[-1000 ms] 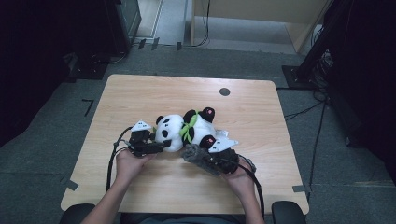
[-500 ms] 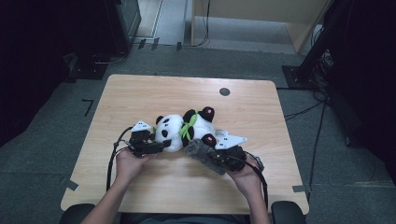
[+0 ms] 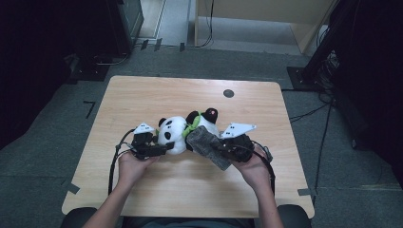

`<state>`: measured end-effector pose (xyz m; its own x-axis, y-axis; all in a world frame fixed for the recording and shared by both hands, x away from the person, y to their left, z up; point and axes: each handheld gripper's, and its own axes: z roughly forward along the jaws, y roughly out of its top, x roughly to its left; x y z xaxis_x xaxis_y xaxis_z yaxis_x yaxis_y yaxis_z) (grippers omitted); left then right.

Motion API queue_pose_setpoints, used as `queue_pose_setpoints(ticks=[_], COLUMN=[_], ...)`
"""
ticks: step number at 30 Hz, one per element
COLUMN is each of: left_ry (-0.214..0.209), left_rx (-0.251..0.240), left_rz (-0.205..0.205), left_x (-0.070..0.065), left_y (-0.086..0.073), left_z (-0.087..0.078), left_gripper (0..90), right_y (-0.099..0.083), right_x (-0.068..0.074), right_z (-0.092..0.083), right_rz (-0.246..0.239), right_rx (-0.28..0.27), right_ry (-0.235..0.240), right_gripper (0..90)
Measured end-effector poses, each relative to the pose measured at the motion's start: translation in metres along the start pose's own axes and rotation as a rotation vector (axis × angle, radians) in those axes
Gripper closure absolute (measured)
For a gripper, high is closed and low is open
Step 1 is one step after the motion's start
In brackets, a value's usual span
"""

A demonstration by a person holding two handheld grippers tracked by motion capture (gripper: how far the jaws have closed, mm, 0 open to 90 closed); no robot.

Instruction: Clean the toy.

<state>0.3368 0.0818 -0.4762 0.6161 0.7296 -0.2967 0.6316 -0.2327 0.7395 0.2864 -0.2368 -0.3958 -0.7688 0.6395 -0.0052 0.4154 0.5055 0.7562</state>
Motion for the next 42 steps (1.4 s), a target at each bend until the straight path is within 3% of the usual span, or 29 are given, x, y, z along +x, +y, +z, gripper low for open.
queue_pose_setpoints(ticks=[4, 13, 19, 27, 34, 42], left_ry=[0.0, 0.002, 0.008, 0.009, 0.004, 0.004], left_rx=[-0.001, -0.01, -0.009, -0.009, -0.009, -0.008], left_rz=[-0.001, 0.003, 0.025, 0.03, 0.036, 0.053], left_x=[0.0, -0.001, -0.001, -0.001, 0.0, 0.001], left_y=[0.0, -0.001, -0.002, -0.003, -0.003, -0.003], left_z=[0.0, 0.0, 0.001, 0.0, 0.001, 0.001], left_gripper=[34.8, 33.9, 33.4, 31.0, 27.9, 25.8], right_y=[0.003, 0.003, -0.005, -0.02, -0.041, -0.058], right_x=[-0.01, -0.036, -0.057, -0.08, -0.105, -0.121], right_z=[-0.004, -0.012, -0.017, -0.015, -0.015, -0.01], right_rz=[0.012, 0.059, 0.078, 0.11, 0.216, 0.26], right_rx=[0.012, -0.019, -0.02, -0.026, -0.042, -0.051], right_ry=[0.018, 0.051, -0.033, -0.075, -0.125, -0.19], right_gripper=[77.8, 77.7, 78.3, 78.1, 78.0, 77.3])
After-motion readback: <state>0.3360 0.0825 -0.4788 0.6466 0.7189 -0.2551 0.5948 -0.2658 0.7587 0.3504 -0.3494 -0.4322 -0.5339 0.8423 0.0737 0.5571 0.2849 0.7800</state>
